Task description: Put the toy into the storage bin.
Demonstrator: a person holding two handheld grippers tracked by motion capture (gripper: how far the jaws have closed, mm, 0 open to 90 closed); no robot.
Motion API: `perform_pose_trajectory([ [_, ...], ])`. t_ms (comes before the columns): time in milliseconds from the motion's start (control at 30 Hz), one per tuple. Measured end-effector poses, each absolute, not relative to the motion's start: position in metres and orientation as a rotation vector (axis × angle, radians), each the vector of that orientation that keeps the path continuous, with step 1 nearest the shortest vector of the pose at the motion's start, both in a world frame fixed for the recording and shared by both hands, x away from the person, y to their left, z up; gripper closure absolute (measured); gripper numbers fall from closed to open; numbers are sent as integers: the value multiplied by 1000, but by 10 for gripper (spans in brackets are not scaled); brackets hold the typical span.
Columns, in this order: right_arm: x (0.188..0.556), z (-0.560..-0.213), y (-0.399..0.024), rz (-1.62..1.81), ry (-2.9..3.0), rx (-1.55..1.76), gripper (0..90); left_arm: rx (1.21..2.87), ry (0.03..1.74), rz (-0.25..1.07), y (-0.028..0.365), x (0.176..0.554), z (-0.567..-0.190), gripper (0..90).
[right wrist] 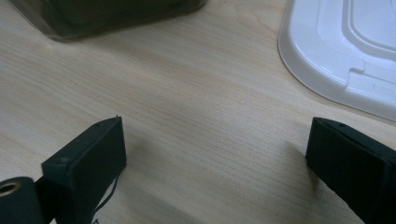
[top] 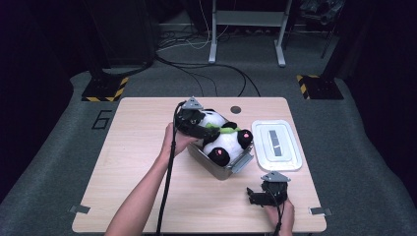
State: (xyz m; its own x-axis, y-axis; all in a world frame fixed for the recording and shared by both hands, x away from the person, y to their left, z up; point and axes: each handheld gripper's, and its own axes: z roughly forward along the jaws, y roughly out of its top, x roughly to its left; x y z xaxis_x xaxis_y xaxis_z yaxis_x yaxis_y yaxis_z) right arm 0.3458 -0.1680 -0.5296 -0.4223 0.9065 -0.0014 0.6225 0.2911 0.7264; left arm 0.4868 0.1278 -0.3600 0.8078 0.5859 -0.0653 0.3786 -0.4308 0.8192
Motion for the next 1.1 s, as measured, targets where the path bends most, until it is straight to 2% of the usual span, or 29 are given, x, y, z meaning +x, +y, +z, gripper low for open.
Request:
perform_pose_trajectory([
  [300,346,-530,-168,926,2150,1370,42,2154,760,273,121,494,-384,156],
  [400,346,-530,-168,925,2151,1371,41,2114,769,247,125,493,-383,150],
  [733,346,-530,-168,924,2150,1373,42,2049,713,203,136,460,-369,151],
  [1100,346,-530,-168,925,2149,1374,42,2155,673,199,119,441,-383,144],
])
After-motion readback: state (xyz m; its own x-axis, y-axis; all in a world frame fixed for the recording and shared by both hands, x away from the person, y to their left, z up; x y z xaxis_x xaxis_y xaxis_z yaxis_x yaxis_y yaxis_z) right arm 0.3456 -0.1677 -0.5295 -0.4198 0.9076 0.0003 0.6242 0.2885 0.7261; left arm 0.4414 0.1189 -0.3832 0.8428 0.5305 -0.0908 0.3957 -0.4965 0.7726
